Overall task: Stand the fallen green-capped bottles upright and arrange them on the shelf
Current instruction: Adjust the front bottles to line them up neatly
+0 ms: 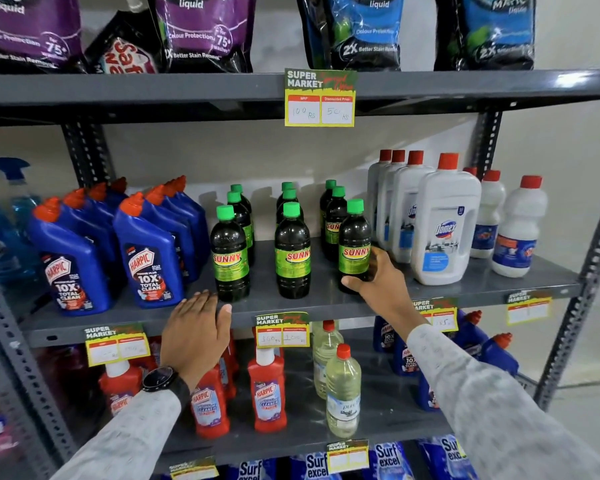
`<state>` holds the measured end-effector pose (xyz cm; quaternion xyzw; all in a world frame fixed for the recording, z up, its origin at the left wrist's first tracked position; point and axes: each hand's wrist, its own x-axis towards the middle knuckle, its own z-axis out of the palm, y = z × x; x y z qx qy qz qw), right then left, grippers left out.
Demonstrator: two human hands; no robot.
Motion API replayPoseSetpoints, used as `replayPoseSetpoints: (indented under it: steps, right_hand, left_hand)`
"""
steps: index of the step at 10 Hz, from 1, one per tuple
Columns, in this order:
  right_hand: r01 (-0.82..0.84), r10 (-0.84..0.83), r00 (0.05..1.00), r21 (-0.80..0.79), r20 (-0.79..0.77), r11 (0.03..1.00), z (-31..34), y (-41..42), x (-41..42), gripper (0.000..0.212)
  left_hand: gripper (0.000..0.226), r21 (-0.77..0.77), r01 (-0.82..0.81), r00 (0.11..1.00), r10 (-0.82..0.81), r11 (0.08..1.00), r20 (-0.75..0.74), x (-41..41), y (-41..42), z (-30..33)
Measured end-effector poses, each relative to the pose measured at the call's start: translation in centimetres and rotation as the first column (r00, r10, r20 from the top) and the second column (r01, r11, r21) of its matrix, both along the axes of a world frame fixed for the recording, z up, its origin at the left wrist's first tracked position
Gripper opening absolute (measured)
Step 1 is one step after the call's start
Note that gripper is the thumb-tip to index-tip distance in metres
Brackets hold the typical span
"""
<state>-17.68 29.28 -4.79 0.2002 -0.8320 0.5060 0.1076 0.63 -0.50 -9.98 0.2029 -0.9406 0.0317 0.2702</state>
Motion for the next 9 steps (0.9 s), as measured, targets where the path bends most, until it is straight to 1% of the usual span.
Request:
replayPoseSetpoints:
  steps: [1, 2, 4, 6, 8, 9]
  right_hand:
    - [0.022, -0.022, 1.0, -0.002, -0.005, 1.0, -0.07, -0.14, 0.37, 0.106]
    - [0.057, -0.057, 0.998, 0.0, -0.019, 0.998, -0.28, -0.24, 0.4, 0.11]
    - [0.095, -0.094, 0.995, 0.033, -0.017, 0.995, -0.67, -0.3, 0.6, 0.093]
    - [0.092, -0.091, 0.995, 0.031, -0.029, 0.995, -0.54, -0.45, 0.88, 0.082]
    - [0.118, -0.117, 0.992, 0.013, -0.039, 0.993, -0.63, -0.21, 0.84, 0.08]
    - [0.116, -0.115, 0.993, 0.025, -0.034, 0.993, -0.68, -0.18, 0.66, 0.081]
  left_hand:
    - [0.068, -0.003, -0.004, 1.0, 0.004, 1.0, -0.005, 0.11, 0.06, 0.03]
    - [0.067, -0.001, -0.003, 1.0, 0.003, 1.0, -0.008, -0.01, 0.2, 0.18]
    - [0.067, 0.005, -0.002, 1.0, 0.002, 1.0, -0.009, 0.11, 0.3, 0.07]
    - [0.066, -0.003, -0.005, 1.0, 0.005, 1.0, -0.02, 0.21, 0.32, 0.17]
    - [0.067, -0.005, 0.004, 1.0, -0.004, 1.0, -0.017, -0.03, 0.29, 0.07]
    - [0.066, -0.015, 0.003, 0.999, -0.004, 1.0, -0.038, -0.11, 0.13, -0.17]
